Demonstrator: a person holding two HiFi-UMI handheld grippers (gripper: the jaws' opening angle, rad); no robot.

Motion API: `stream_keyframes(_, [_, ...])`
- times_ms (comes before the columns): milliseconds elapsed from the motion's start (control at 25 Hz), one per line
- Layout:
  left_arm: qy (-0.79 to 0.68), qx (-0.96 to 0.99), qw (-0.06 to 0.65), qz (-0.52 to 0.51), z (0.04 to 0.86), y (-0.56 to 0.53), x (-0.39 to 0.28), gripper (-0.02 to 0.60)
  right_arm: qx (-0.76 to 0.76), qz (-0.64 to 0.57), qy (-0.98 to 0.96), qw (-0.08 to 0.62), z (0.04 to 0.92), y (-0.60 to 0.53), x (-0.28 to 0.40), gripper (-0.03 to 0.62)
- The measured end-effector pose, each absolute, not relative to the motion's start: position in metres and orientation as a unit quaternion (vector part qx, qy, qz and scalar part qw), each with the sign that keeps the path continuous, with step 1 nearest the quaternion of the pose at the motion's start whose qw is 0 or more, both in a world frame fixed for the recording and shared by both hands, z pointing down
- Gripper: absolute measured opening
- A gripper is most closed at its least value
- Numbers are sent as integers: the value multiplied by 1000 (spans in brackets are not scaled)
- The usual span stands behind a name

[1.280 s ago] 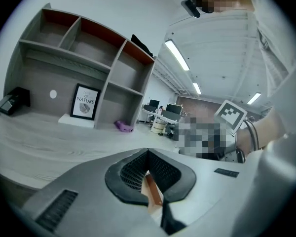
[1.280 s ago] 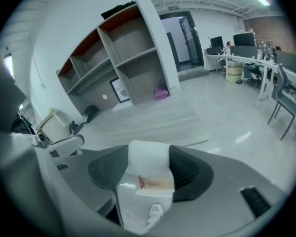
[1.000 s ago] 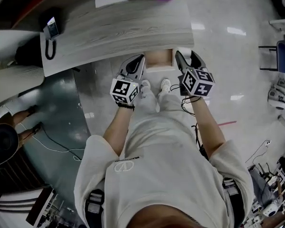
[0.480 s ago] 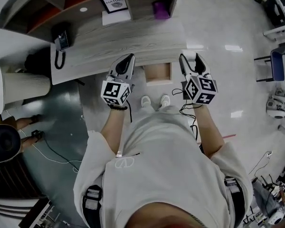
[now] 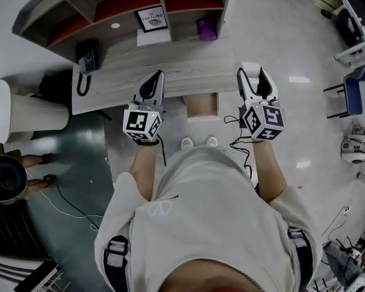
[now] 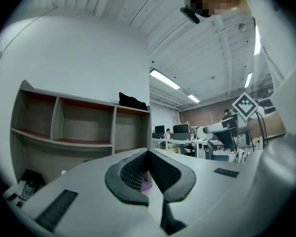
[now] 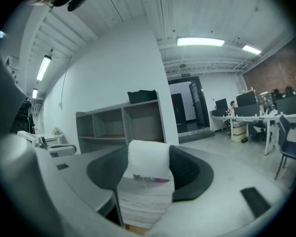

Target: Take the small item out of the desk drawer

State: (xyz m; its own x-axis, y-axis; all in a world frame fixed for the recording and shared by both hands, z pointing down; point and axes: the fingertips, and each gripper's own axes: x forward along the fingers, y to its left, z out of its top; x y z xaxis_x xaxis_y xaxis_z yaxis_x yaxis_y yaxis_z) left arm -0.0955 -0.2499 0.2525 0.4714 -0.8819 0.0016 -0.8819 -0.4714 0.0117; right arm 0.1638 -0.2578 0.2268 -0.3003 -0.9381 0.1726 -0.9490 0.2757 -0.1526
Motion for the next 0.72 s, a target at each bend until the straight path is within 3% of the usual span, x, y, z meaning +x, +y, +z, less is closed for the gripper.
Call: stream_keyframes(720, [-538,843,-8,-18,217,-239,-84,-2,595,82,-799,-4,190,-247,191,258])
